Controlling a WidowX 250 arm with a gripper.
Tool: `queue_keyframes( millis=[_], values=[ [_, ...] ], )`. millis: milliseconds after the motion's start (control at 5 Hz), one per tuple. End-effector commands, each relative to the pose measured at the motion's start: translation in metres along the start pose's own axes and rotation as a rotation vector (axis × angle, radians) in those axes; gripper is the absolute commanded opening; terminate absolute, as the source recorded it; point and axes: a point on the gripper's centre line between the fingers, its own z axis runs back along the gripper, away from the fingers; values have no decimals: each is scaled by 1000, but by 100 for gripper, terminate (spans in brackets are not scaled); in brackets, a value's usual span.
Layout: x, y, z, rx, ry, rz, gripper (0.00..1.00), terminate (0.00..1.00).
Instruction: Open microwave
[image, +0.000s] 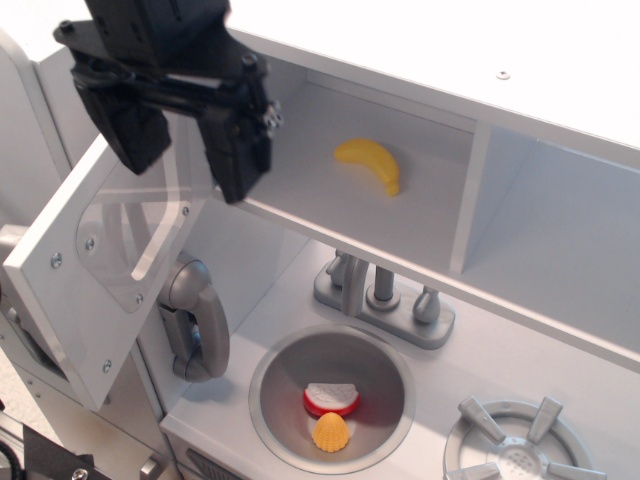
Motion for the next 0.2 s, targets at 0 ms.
queue_keyframes(
  millis=[0],
  values=[
    [9, 4, 16, 1, -30, -2, 100, 100]
  ],
)
